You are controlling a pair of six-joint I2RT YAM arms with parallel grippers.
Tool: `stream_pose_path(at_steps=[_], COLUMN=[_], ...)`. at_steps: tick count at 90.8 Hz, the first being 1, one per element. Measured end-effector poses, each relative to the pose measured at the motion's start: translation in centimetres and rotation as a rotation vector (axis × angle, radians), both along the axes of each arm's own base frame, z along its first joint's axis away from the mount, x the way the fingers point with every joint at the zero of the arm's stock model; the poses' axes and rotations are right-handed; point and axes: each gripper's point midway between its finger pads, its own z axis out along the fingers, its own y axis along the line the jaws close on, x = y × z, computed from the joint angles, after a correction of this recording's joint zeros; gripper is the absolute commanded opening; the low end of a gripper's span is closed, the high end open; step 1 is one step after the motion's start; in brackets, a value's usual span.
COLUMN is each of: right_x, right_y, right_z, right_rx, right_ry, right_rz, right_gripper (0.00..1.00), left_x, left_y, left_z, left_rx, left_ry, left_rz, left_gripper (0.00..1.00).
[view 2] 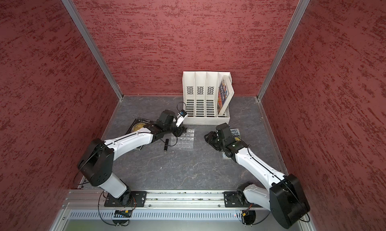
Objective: Arrange the lipsticks in the organizer
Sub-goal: Place the lipstick in the storage box, then pick up the lipstick at the center of the board.
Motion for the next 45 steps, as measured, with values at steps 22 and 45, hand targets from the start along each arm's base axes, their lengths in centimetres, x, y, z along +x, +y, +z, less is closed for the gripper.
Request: stream_pose_path(at_steps=[22, 45], right_x=[0.0, 0.0], right_y=[0.0, 0.0], right_z=[-0.3, -1.2], right_rx=[-0.024, -0.05], right_ry=[-0.009, 0.006], right_rz=[0.021, 0.038], right_gripper=[0.51, 0.5], left_x=[-4.1, -9.7], left_y=[6.5, 10.2], left_z=[9.1, -2.1], left_rx=[-0.138, -0.1], left_ry=[-0.067, 0.308], left_rz=[0.345, 0.529], left_gripper=[0.6, 0.62])
